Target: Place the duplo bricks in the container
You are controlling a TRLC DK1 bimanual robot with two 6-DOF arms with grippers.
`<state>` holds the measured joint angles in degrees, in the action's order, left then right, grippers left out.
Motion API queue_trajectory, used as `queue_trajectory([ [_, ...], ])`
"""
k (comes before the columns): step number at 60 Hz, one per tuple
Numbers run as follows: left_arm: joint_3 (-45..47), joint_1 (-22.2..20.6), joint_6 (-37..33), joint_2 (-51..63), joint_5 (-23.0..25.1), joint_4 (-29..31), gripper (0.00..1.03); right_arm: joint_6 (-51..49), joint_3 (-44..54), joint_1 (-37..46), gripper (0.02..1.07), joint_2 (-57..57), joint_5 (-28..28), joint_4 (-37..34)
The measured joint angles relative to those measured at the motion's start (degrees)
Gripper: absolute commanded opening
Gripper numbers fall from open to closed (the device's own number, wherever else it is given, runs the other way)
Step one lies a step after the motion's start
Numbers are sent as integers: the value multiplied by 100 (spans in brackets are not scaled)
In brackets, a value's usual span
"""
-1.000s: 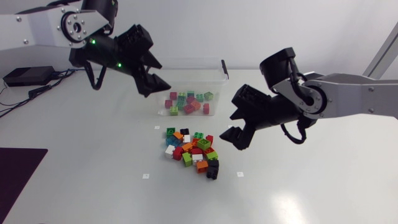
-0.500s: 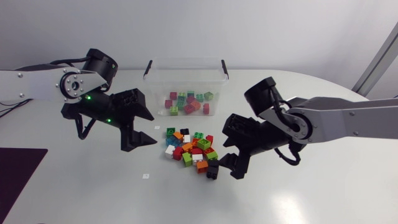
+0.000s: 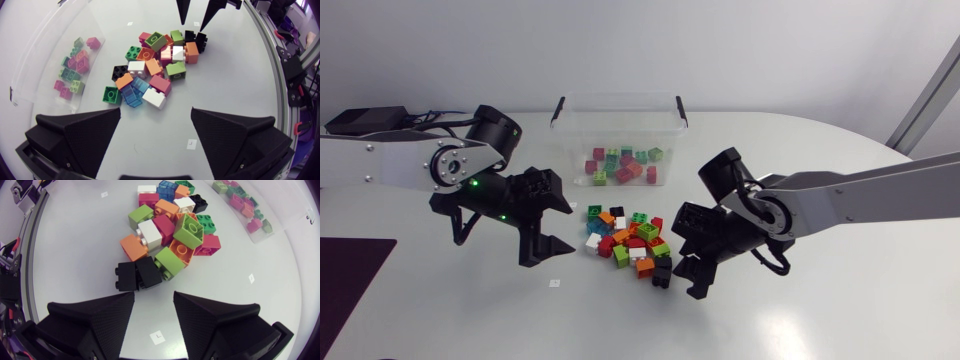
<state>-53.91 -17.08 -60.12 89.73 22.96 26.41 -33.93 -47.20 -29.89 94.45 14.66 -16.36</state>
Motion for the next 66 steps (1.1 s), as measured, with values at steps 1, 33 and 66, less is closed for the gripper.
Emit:
queue_trajectory([
  [1,0,-11,0,0,-24,-7,98,0,0,0,57,17,-31,2],
  [33,164,-328,4,278,-374,-258,93,46,-264,-264,52,339,-186,7],
  [66,-79,-704,238,1456,-564,-903,86,72,-411,-455,28,590,-249,7],
])
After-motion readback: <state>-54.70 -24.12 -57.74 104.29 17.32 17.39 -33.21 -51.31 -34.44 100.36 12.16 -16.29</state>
